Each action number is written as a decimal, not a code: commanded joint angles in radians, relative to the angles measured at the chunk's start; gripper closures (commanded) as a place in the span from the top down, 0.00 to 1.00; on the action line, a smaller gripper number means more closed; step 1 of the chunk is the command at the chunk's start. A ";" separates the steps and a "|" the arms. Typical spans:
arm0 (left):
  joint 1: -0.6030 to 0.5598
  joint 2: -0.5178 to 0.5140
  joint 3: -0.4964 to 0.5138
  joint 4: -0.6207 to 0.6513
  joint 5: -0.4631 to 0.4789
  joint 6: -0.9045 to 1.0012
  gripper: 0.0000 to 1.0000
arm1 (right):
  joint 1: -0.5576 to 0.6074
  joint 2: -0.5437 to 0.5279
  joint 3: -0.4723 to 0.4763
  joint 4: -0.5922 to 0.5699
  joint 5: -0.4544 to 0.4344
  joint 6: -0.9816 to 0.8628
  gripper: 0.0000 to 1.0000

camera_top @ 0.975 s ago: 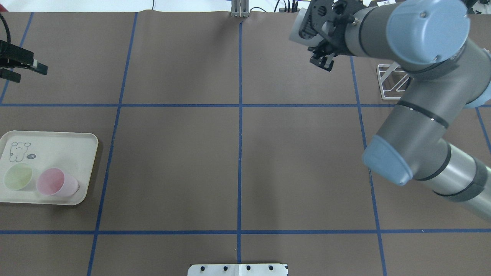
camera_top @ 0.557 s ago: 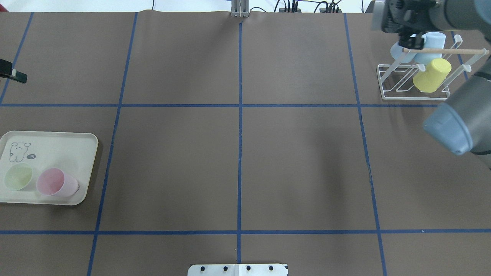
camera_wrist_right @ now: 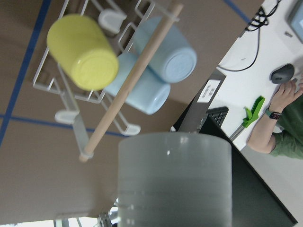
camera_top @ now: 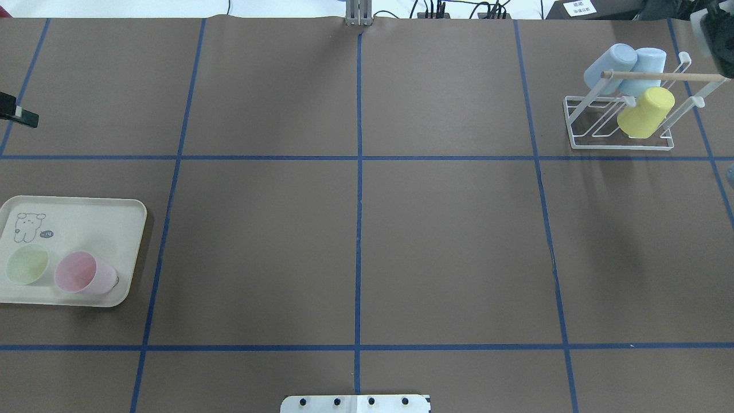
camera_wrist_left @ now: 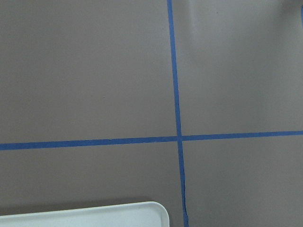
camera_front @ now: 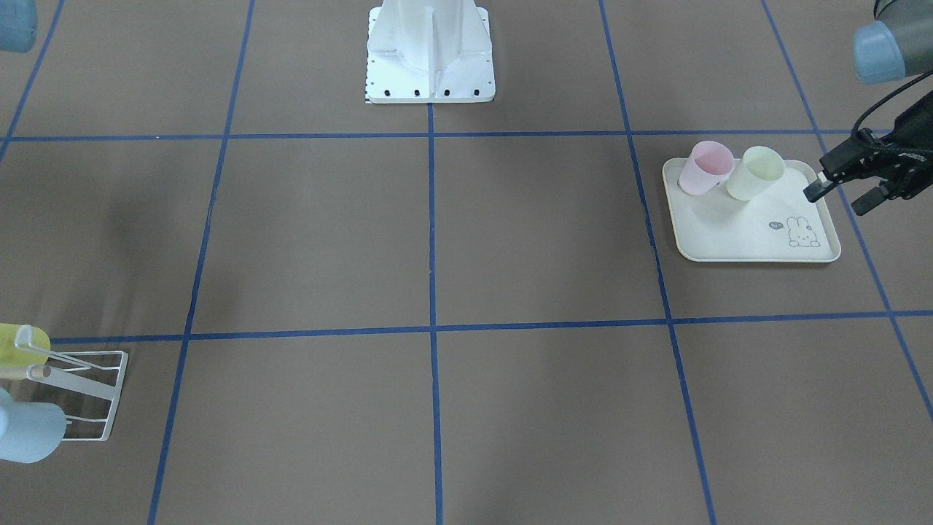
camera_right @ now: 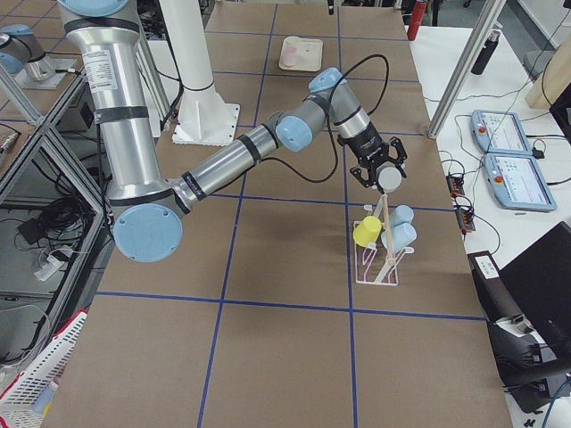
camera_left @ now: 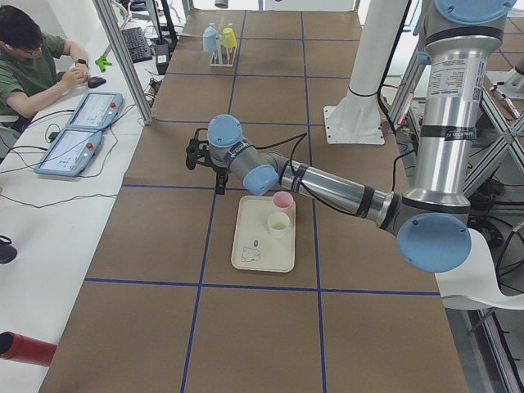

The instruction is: Transfer IKEA cup to right arm and place on rack

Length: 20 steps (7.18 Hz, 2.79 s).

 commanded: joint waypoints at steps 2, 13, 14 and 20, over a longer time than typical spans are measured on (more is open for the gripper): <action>0.000 0.001 0.000 0.002 -0.022 0.000 1.00 | 0.004 -0.063 -0.058 0.006 -0.167 -0.160 0.16; 0.003 0.000 -0.001 0.002 -0.041 -0.014 1.00 | -0.200 -0.087 -0.177 0.014 -0.339 -0.077 0.22; 0.003 0.000 -0.001 0.002 -0.041 -0.015 1.00 | -0.219 -0.084 -0.186 0.016 -0.342 -0.078 0.25; 0.006 -0.005 0.006 0.004 -0.039 -0.017 1.00 | -0.236 -0.041 -0.251 0.016 -0.383 -0.083 0.32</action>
